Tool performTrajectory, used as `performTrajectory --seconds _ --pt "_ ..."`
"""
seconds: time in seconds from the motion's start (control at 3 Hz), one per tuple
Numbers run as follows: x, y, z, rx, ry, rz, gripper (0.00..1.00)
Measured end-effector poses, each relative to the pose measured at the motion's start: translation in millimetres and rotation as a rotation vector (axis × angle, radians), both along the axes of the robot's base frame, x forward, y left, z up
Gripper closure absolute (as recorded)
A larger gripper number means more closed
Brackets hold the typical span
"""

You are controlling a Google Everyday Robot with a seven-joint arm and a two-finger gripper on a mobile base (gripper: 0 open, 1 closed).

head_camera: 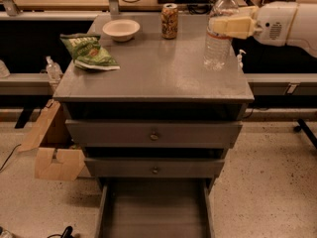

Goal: Pick water bottle from bottom drawer and place on counter

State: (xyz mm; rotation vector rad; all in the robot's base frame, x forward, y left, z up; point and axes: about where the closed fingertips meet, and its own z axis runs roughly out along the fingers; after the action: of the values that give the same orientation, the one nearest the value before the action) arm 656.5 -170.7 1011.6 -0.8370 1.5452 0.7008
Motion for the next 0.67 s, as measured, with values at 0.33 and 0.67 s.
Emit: performTrajectory --seconds 0.33,0.67 --pt "51.6 14.4 2.6 0.04 -0.021 0.014 1.0" --pt "74.5 23.5 -18.5 0.05 -0.007 0.031 1.0"
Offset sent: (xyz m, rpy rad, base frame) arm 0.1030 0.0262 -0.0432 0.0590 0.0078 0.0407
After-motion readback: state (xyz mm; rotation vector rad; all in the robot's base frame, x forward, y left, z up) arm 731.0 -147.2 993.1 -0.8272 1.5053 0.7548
